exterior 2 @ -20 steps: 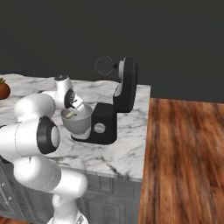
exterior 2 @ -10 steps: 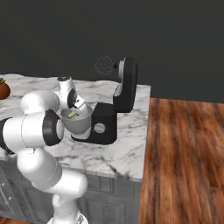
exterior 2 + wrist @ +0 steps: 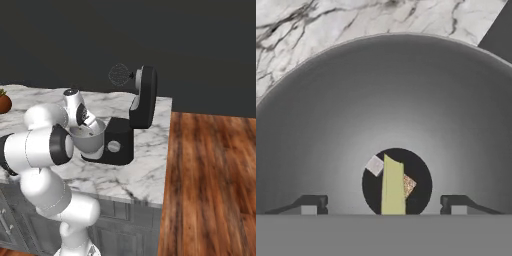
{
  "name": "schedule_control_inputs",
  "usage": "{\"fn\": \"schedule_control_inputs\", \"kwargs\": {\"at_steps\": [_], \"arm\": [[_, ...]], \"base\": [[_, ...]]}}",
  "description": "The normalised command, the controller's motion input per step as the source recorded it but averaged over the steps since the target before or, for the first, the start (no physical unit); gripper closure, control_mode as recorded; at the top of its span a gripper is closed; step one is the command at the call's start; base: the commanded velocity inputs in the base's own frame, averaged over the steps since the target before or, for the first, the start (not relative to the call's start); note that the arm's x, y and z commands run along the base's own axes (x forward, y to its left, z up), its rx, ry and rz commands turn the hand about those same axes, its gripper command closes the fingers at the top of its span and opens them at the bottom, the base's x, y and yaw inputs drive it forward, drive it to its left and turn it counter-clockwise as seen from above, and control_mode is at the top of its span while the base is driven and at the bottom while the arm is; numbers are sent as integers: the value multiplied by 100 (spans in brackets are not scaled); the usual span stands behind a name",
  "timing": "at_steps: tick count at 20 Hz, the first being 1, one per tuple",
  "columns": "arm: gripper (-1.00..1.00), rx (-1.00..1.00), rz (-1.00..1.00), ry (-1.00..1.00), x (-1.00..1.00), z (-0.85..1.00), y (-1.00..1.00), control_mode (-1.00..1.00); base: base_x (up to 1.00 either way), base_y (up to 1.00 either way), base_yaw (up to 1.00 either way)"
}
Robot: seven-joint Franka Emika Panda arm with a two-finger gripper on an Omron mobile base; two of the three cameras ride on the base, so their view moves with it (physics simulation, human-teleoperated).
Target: Add butter and sugar cubes to the stand mixer bowl and then turn on the stand mixer to begin making frosting.
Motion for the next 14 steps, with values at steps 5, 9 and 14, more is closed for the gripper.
{"fn": "schedule_control_inputs", "kwargs": {"at_steps": [5, 9, 14], "arm": [[-100, 0, 0, -28, -44, 26, -2, -100], [-100, 0, 0, -38, -68, 59, -3, -100], [-100, 0, 2, -32, -73, 49, -14, -100]], "base": [[0, 0, 0], [0, 0, 0], [0, 0, 0]]}}
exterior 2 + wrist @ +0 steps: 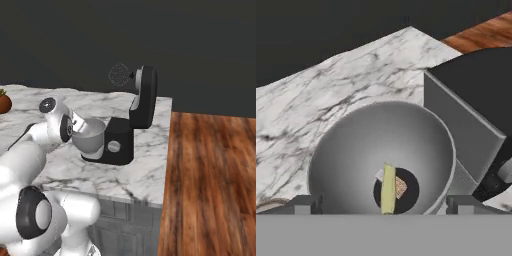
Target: Add butter and sugar cubes to the stand mixer bowl and then turn on the stand mixer to begin making frosting.
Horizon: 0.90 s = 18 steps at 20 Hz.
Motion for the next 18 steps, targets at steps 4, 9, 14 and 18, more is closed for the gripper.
{"fn": "schedule_control_inputs", "kwargs": {"at_steps": [4, 9, 14, 18], "arm": [[-100, 0, 7, -18, -65, 43, -23, -100], [-100, 2, 6, -13, -53, 56, -29, -100], [-100, 16, 4, 0, -34, 77, -32, -100], [-100, 18, 4, 7, -33, 80, -28, -100]], "base": [[0, 0, 0], [0, 0, 0], [0, 0, 0], [0, 0, 0]]}}
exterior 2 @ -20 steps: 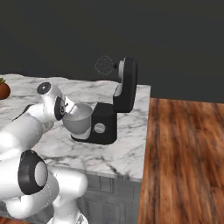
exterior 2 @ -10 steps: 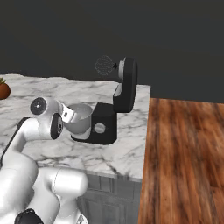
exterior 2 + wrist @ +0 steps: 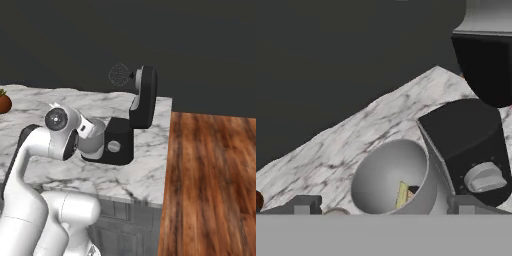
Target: Add butter and sugar cubes to the stand mixer bowl and then turn on the stand mixer to begin making frosting.
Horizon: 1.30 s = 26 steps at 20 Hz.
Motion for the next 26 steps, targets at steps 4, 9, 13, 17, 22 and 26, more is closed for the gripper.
{"fn": "schedule_control_inputs", "kwargs": {"at_steps": [4, 9, 13, 17, 22, 26], "arm": [[-100, 17, 1, 9, -47, 68, -26, -100], [-100, 16, 0, 2, -71, 37, -32, -100], [-100, 17, -11, 4, -76, 12, -42, -100], [-100, 14, -18, 5, -53, 0, -45, -100], [-100, 16, -12, 6, -12, 0, -60, -100], [-100, 17, -9, 5, 0, 1, -65, -100]], "base": [[0, 0, 0], [0, 0, 0], [0, 0, 0], [0, 0, 0], [0, 0, 0], [0, 0, 0]]}}
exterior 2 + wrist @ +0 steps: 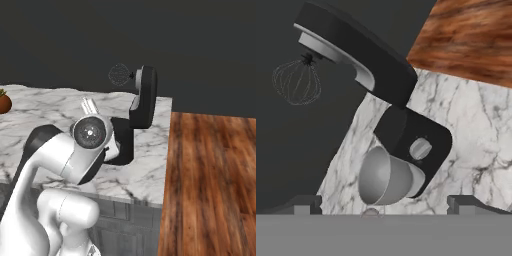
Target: Add butter and sugar cubes to the stand mixer bowl and then turn on the stand mixer to begin making frosting.
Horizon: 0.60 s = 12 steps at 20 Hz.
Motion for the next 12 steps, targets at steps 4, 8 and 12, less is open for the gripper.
{"fn": "schedule_control_inputs", "kwargs": {"at_steps": [4, 8, 12], "arm": [[-100, 16, -4, 5, 2, 3, -66, -100], [-100, 11, 0, 1, 14, 1, -58, -100], [-100, 10, 0, 0, 32, 4, -48, -100]], "base": [[0, 0, 0], [0, 0, 0], [0, 0, 0]]}}
